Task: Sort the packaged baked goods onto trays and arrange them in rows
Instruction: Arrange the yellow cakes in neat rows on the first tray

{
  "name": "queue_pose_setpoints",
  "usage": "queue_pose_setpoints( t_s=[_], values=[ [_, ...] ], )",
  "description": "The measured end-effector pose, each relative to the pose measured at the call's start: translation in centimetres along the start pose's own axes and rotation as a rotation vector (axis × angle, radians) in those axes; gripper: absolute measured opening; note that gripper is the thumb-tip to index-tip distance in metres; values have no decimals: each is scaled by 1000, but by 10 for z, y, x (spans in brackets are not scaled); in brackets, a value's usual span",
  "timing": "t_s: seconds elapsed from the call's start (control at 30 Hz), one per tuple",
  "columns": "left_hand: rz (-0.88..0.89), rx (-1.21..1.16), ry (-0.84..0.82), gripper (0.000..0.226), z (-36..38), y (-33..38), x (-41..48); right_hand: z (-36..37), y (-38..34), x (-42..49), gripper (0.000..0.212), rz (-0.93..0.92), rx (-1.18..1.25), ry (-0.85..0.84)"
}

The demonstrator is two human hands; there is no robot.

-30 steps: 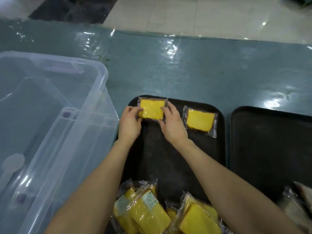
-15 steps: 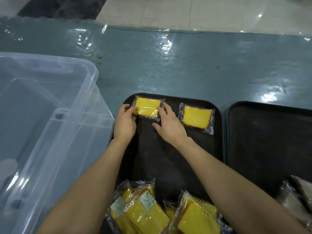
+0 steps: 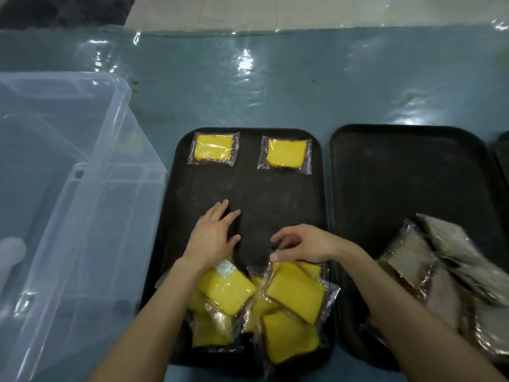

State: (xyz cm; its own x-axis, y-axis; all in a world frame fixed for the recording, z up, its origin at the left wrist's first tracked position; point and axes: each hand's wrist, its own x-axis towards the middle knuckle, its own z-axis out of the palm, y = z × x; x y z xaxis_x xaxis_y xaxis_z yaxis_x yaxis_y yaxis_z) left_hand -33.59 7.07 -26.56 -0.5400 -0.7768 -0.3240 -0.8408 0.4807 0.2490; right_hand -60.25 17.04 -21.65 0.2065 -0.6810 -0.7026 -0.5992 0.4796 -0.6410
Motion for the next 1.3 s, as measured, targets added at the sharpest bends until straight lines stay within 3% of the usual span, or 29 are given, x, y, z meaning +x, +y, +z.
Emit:
queue_pose_setpoints(
  t_s=[0.07,0.2,0.33,0.43,0.5,0.6,0.67,0.73,0.8,0.87,1.0,1.2,1.3],
  values=[
    [-25,-7,-4,73,4,5,-6,10,2,-5,56,-16,-73,-21],
    [-57,-28,-31,76,2,12,-7,16,9,-12,27,-38,-76,131],
    [-84,-71,-75,76,-1,15,-8,11,19,-20,20,-12,-16,261],
    [-94,-115,-104,71,-5,14,-7,-2,27,-24,23,-21,199,406],
    [-117,-170,-86,61,-11,14,-6,-7,32,-25,22,-33,473,556],
    [-161,-342,36,43,-20,25,-4,-4,36,-21,21,-12,854,755],
    [-190,-495,78,37,-21,40,-4,4,39,-12,23,-3,951,778],
    [-211,-599,53,38,-18,53,-2,14,43,-2,24,48,787,739],
    [-195,-638,29,50,-13,58,1,20,45,0,30,117,337,713],
    [-171,-614,14,72,-8,56,3,25,43,-2,46,107,56,749],
    [-85,-463,68,88,10,57,9,34,38,0,76,8,-141,753],
    [-60,-555,224,70,8,66,41,17,35,24,46,-74,-180,892],
    [-56,-539,235,69,0,70,62,3,32,33,49,-61,-241,898]
  ],
)
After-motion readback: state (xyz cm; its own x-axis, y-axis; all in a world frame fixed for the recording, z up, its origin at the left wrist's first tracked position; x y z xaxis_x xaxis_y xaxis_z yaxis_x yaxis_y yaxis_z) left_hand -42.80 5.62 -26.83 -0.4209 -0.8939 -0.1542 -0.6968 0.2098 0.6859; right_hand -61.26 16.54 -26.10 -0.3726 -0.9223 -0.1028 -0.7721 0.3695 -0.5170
